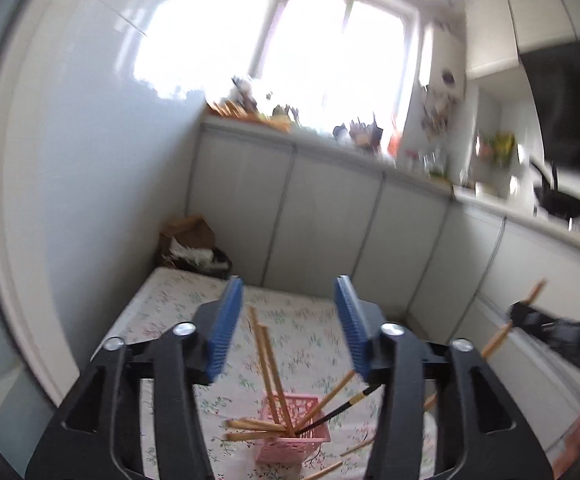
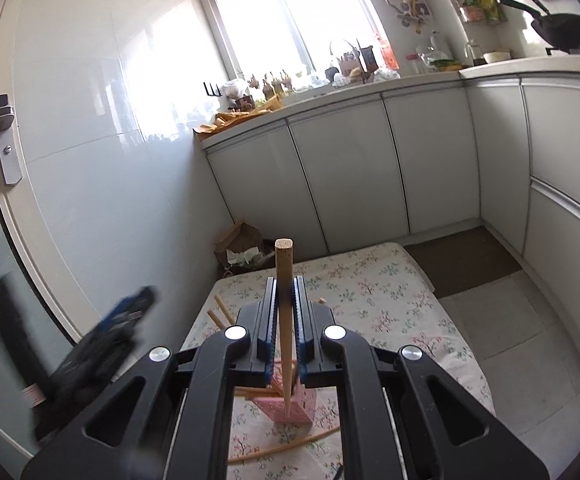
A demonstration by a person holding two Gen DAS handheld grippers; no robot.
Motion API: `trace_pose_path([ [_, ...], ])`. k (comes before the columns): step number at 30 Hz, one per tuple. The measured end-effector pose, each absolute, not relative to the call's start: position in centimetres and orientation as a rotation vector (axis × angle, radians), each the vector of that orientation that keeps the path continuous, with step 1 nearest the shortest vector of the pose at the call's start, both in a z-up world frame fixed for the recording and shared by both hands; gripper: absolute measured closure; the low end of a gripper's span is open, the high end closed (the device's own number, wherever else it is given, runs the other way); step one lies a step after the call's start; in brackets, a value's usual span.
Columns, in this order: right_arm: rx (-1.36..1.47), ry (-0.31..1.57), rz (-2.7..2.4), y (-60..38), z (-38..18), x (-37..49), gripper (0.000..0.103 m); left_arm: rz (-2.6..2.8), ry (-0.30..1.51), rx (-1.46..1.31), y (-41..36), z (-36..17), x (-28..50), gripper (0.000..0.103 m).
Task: Organize utensils
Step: 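Drop the chopstick into the pink cup with the left tool while the right tool carries another, then drop the chopstick into the pink cup by opening the right tool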
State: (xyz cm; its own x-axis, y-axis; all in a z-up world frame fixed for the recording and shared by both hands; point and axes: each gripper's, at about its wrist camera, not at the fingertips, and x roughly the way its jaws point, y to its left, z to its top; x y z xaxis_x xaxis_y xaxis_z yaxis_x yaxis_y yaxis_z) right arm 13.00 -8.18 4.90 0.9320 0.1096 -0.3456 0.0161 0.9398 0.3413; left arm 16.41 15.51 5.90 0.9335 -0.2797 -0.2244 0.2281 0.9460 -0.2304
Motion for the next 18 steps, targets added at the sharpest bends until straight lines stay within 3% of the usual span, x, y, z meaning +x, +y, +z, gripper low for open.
trace_pose_path([
  [7,0.274,0.312,0.027,-5.4,4.5,15.8,0.095,-0.248,0.192,-0.282,19.2,8.1,13.2,0.047],
  [14,0.262,0.318,0.031,-3.7,0.5,18.8,0.095,-0.234,0.172,-0.279,20.2,8.3,12.7,0.043],
  [16,0.266,0.331,0.028,-3.7,-0.7,18.8,0.09,-0.232,0.18,-0.281,20.4,8.4,12.9,0.043],
  [18,0.286,0.322,0.031,-4.0,-0.8,17.9,0.067,-0.228,0.177,-0.272,20.5,8.5,12.8,0.041],
])
